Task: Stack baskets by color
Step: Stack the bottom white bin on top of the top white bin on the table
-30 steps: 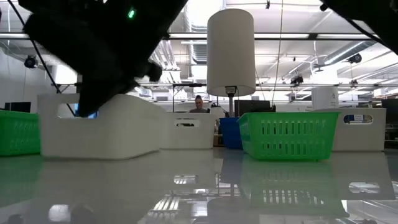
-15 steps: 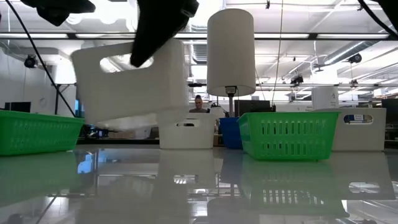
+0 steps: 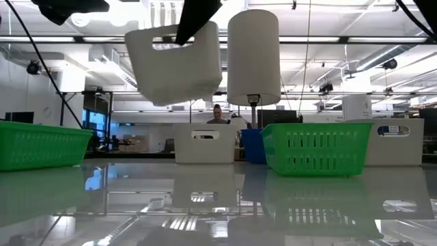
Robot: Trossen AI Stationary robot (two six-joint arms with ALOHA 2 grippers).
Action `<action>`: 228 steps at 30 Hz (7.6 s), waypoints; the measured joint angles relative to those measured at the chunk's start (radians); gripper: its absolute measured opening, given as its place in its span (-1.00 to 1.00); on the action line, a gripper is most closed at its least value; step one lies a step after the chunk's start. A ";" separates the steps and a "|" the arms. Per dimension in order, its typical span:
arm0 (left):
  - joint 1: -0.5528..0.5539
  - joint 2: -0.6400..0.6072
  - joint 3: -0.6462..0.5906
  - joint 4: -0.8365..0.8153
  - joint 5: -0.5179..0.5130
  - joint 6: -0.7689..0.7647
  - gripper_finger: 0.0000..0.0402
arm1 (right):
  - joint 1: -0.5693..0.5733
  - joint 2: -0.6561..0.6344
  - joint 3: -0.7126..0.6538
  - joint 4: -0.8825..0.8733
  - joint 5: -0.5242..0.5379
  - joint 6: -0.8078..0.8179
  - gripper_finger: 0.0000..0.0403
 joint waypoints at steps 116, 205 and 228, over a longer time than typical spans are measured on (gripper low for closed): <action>0.217 0.860 0.165 0.664 0.332 -0.279 -0.13 | -0.002 -0.993 -1.444 1.213 -0.238 -0.277 -0.60; 0.252 0.769 0.483 -0.304 1.147 -0.354 -0.42 | -0.005 -1.040 -1.443 1.061 -0.144 -0.300 -0.66; 0.166 0.928 0.592 -0.903 1.112 -0.706 -0.99 | -0.005 -1.040 -1.443 1.056 -0.143 -0.308 -0.66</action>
